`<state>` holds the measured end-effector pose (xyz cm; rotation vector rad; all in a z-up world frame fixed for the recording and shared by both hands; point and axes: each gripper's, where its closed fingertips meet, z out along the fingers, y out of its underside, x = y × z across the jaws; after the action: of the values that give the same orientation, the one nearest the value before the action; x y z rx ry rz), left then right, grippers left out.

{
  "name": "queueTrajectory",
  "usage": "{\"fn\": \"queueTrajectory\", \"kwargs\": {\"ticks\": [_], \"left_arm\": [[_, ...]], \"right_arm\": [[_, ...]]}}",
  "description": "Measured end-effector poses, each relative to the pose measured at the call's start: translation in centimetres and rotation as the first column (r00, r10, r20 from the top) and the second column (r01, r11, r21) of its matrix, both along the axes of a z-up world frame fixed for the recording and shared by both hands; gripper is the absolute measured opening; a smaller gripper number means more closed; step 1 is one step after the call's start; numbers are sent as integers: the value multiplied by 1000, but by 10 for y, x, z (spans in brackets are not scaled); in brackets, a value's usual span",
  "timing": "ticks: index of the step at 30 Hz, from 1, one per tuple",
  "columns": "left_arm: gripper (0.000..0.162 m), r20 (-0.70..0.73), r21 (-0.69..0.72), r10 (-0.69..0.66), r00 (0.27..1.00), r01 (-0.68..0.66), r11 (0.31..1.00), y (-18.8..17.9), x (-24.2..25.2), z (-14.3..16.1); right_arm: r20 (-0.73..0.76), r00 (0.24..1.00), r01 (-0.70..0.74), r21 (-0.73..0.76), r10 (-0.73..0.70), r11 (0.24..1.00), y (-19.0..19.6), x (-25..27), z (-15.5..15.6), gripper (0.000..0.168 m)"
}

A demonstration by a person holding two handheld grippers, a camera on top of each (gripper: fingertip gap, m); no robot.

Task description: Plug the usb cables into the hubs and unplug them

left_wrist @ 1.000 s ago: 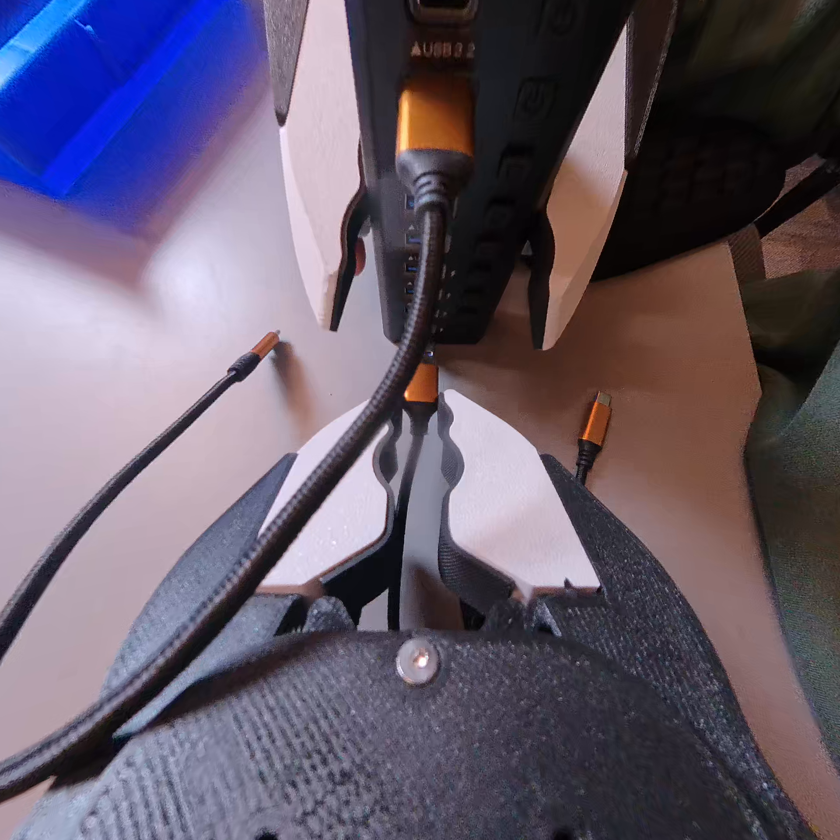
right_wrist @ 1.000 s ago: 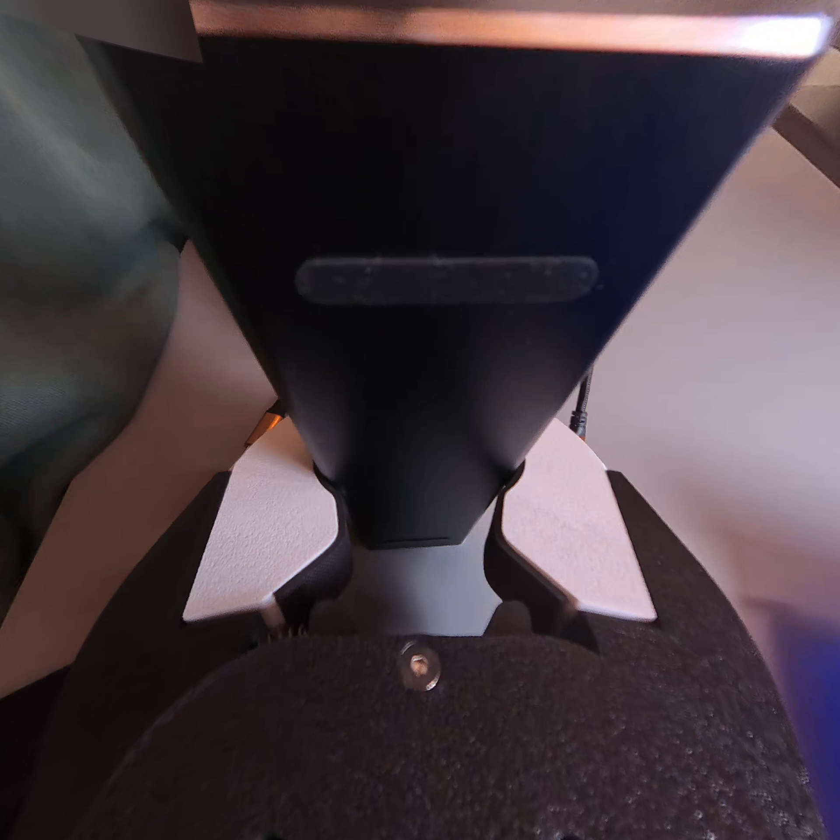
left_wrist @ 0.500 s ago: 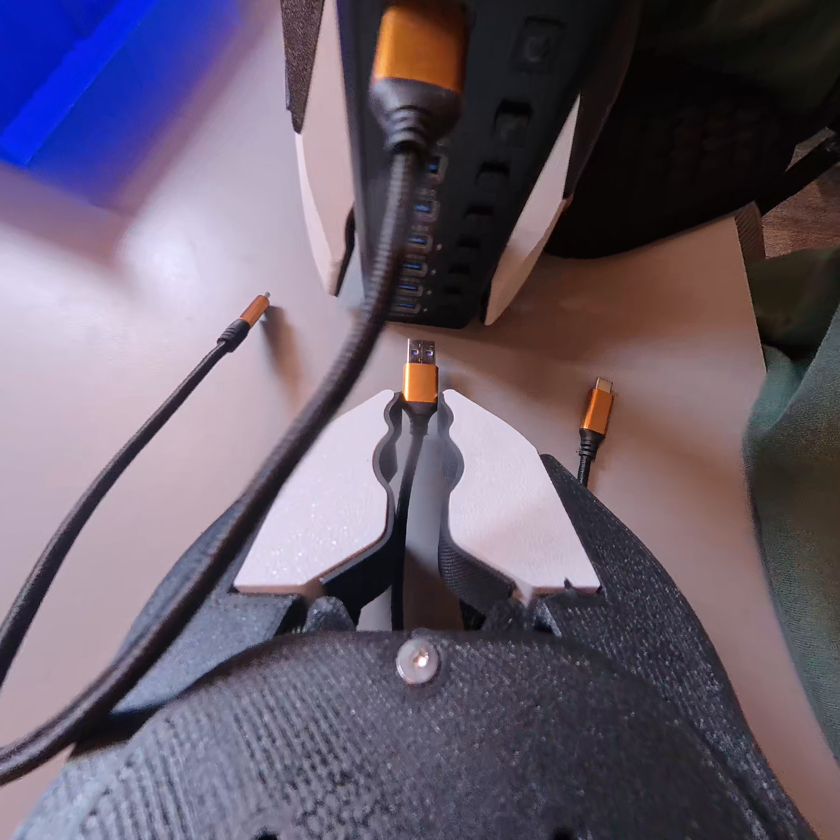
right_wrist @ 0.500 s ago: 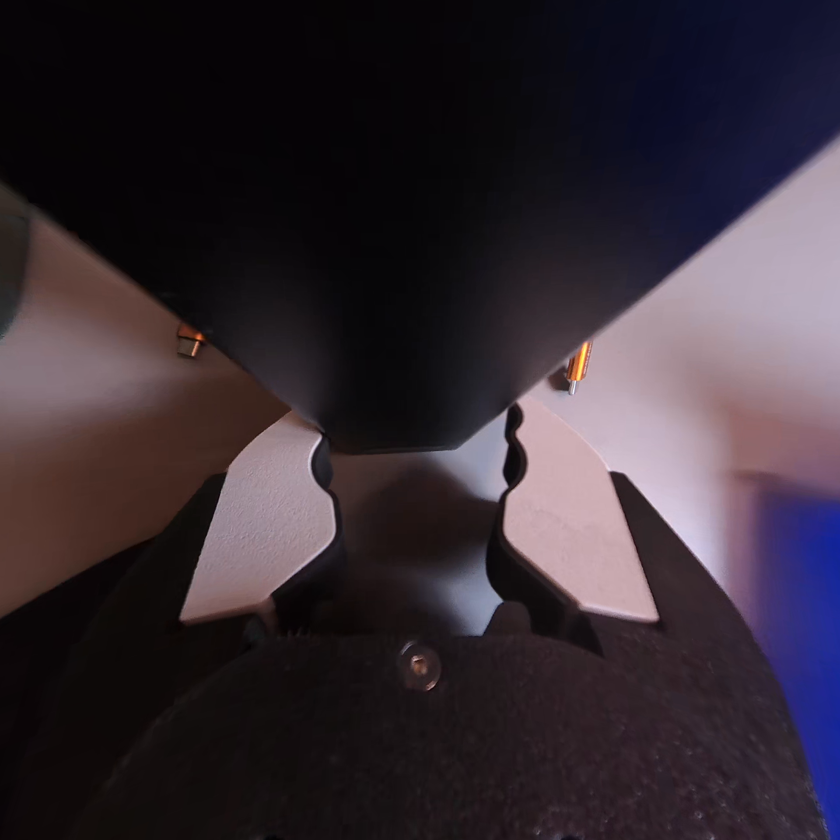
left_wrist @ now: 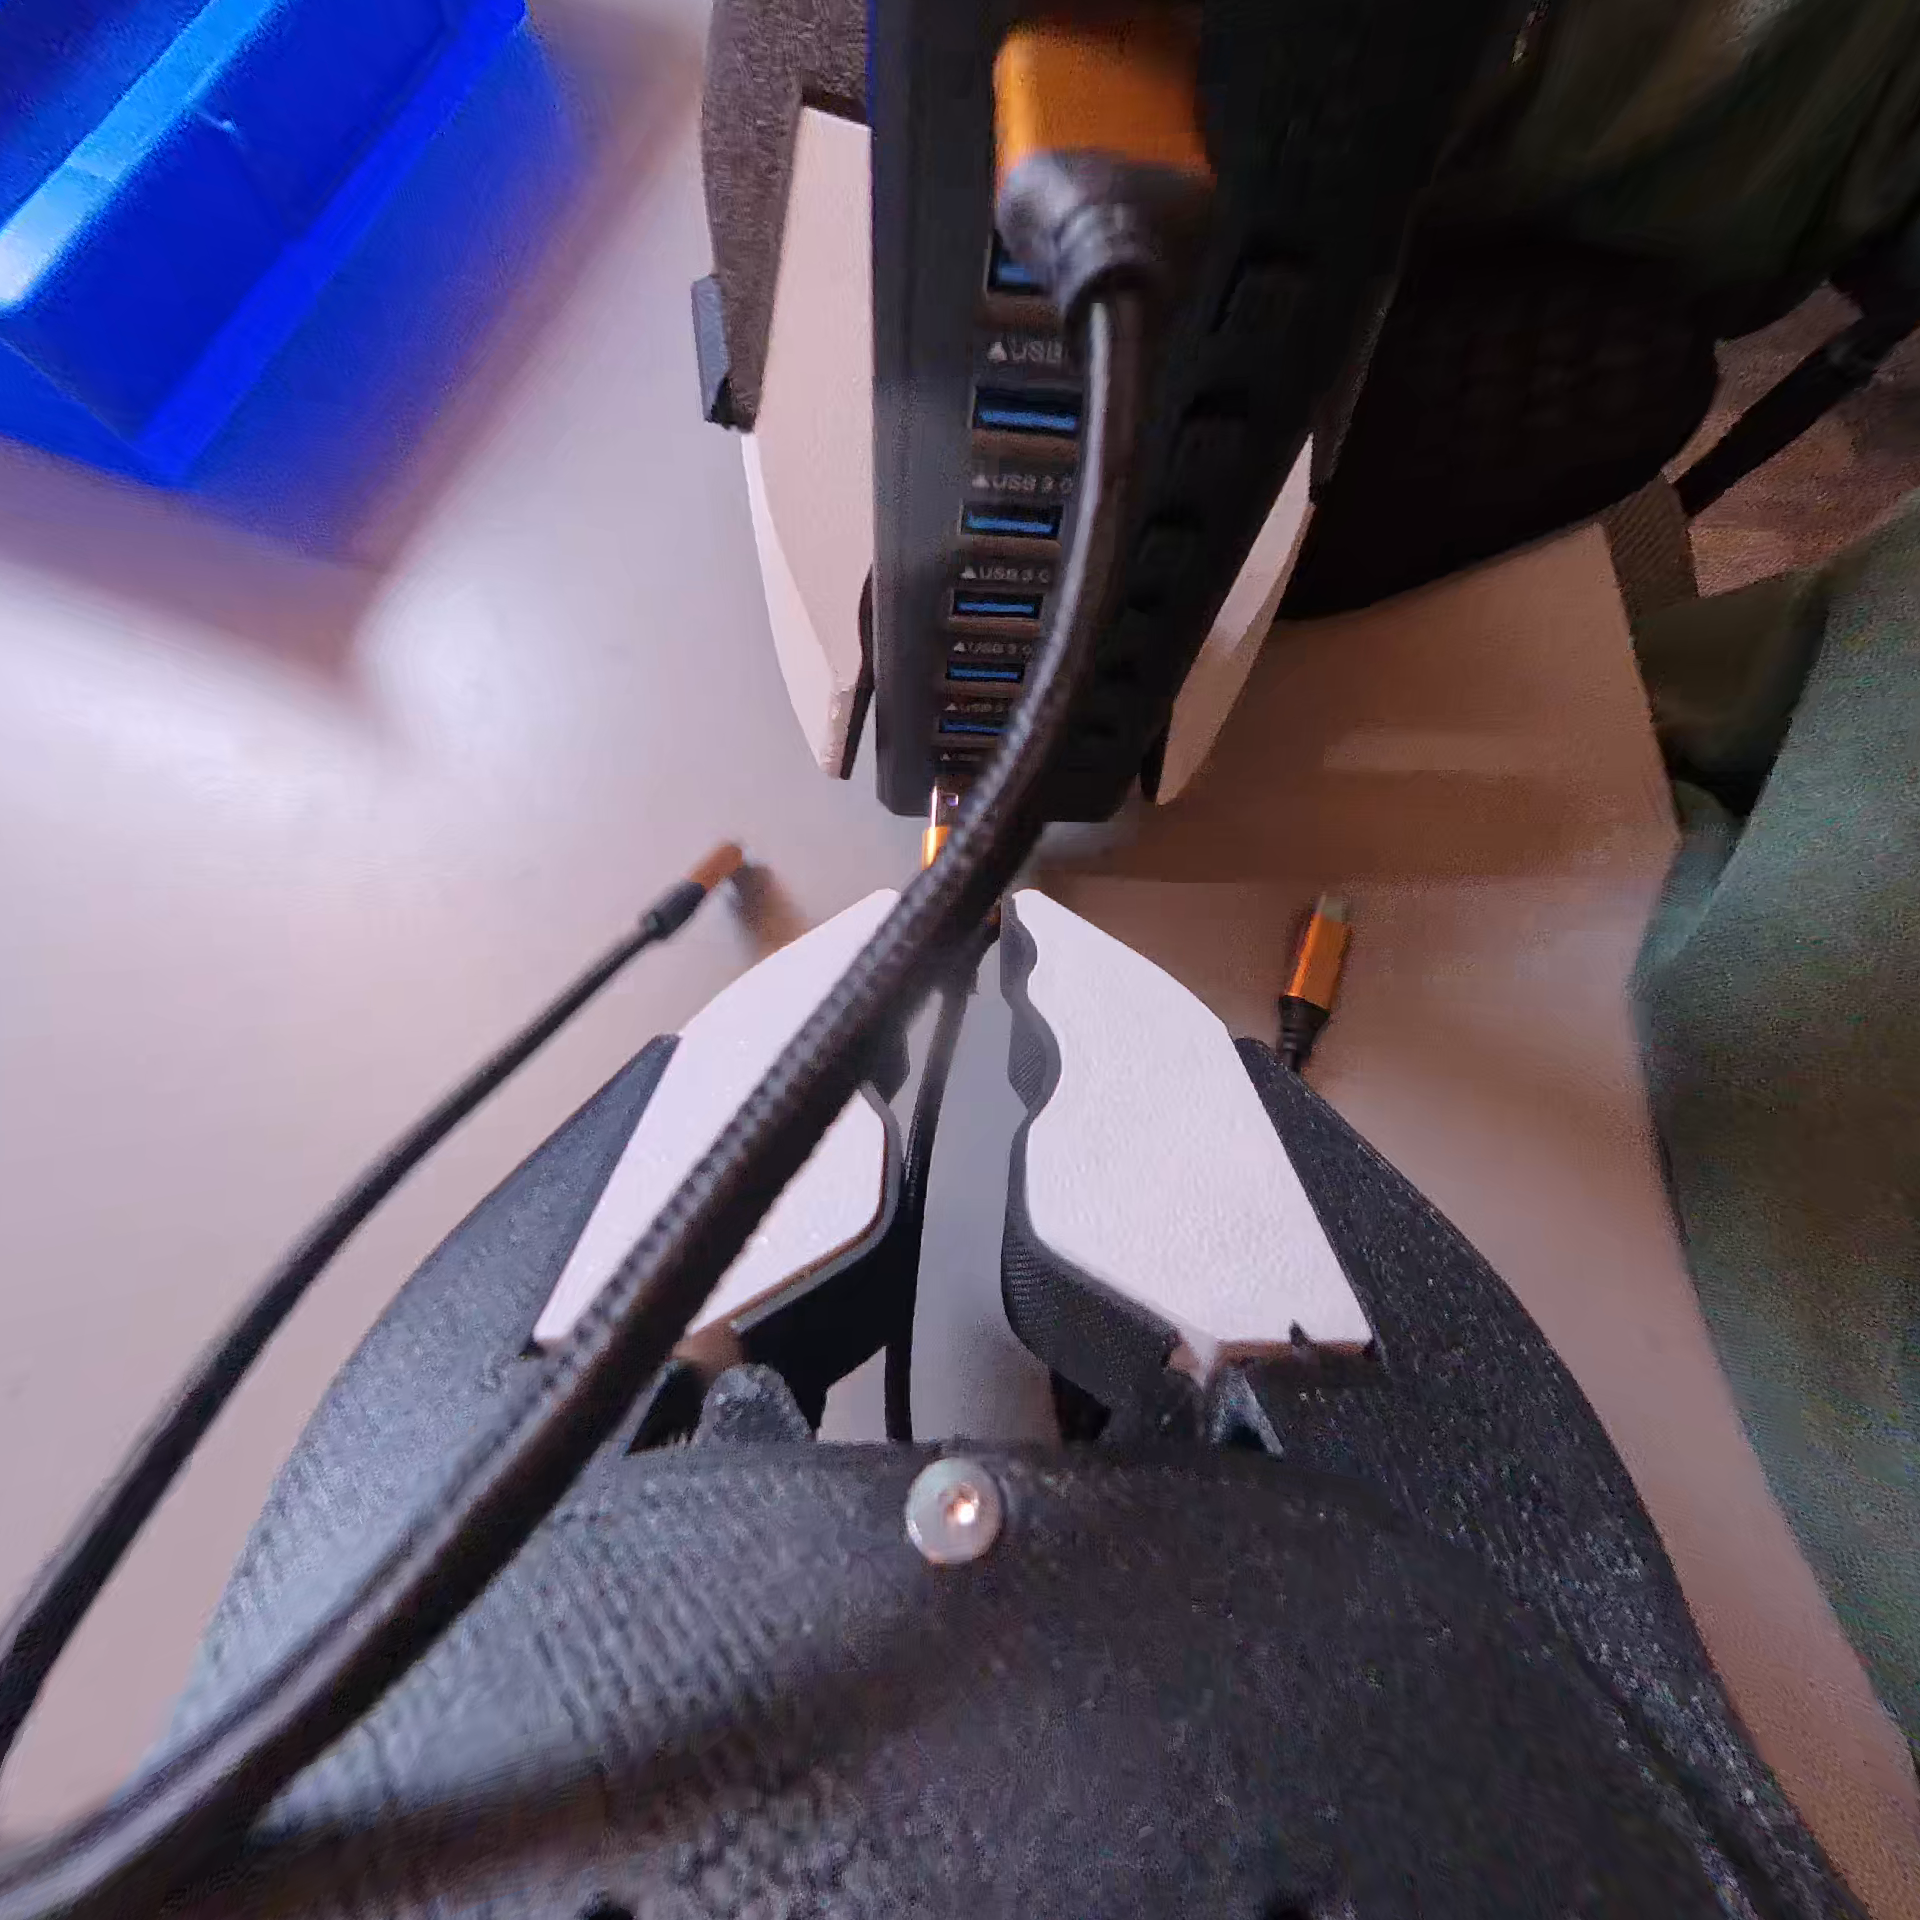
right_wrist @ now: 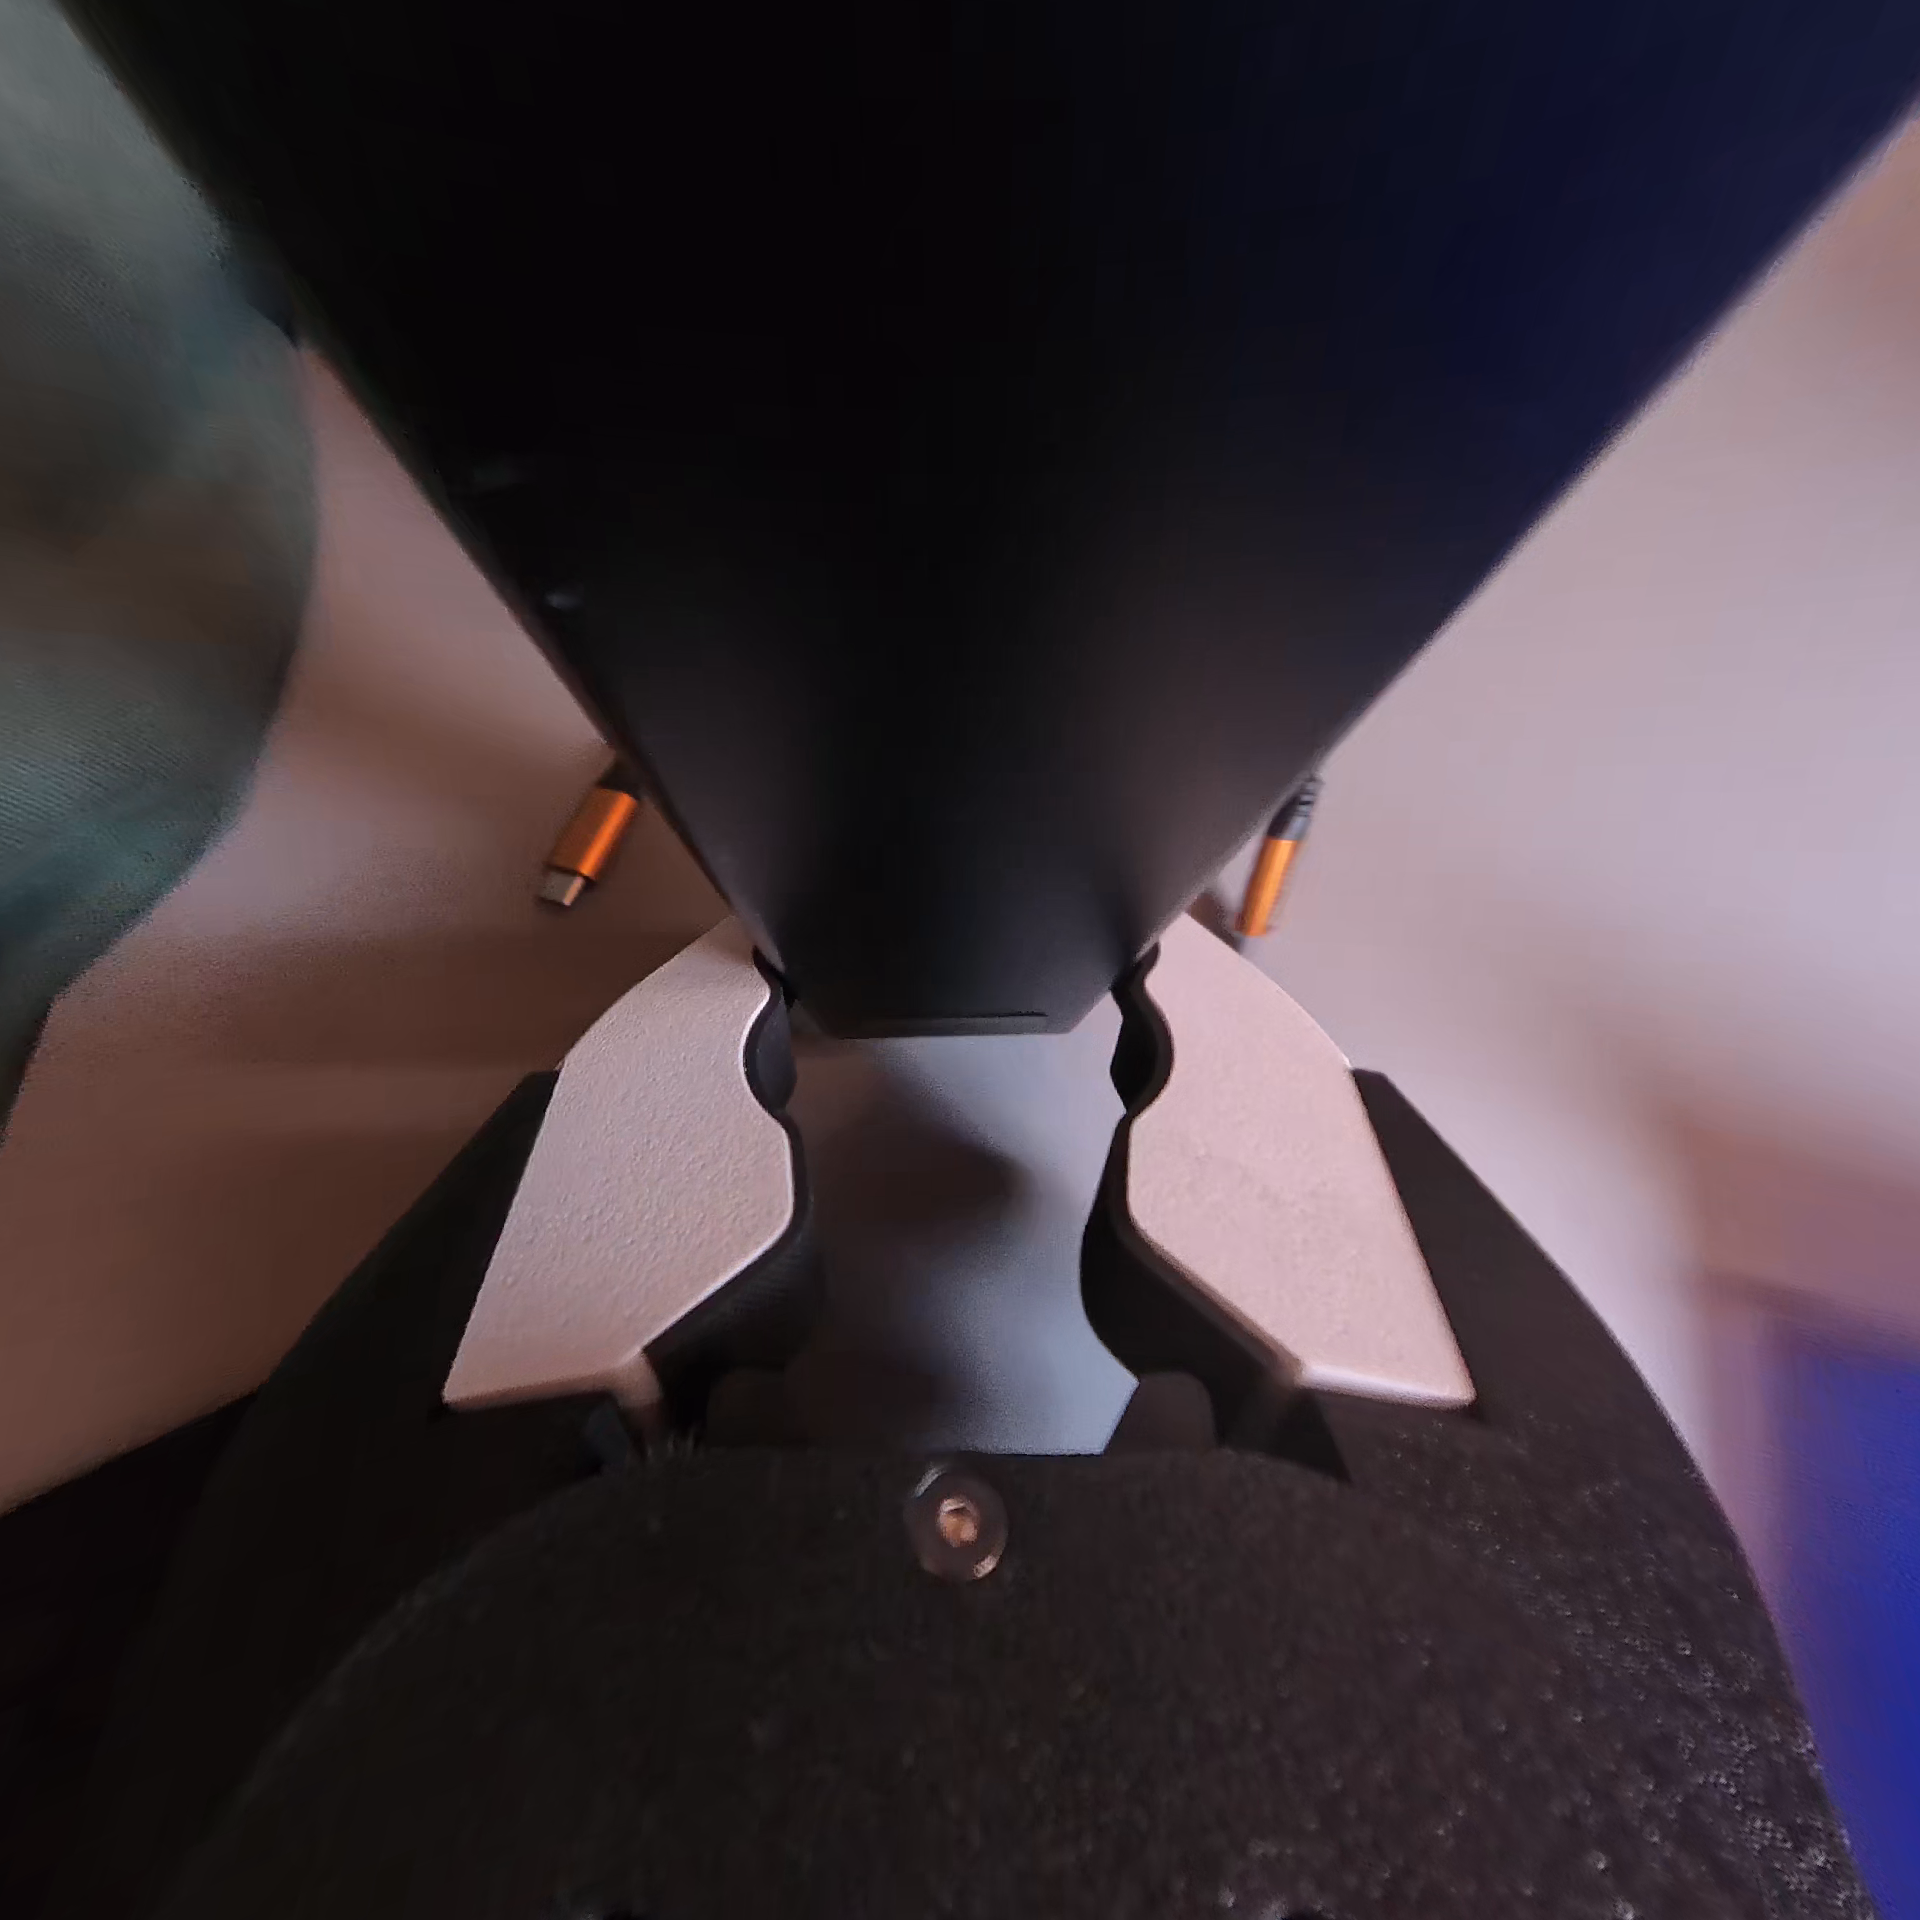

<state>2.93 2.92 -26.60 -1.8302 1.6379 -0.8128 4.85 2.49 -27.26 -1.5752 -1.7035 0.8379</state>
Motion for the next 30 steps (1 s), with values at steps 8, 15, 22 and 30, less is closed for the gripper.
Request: {"fn": "queueTrajectory", "kwargs": {"ticks": [8, 15, 22, 30], "left_arm": [[15, -19, 20, 0, 1000, 0, 1000, -1, -2, 4], [15, 43, 47, 14, 999, -16, 999, 3, 1, 10], [14, 113, 37, 13, 993, -17, 999, 1, 5, 12], [15, 233, 51, 4, 973, -16, 999, 3, 9, 42]], "right_arm": [[-19, 1000, 11, 22, -10, 1000, -1, -7, 5, 61], [-64, 998, 33, 47, -30, 998, 2, -7, 9, 60], [-174, 985, 20, 18, -17, 1000, -1, -10, 28, 60], [-282, 959, 22, -25, -28, 999, 1, -4, 48, 60]]}}
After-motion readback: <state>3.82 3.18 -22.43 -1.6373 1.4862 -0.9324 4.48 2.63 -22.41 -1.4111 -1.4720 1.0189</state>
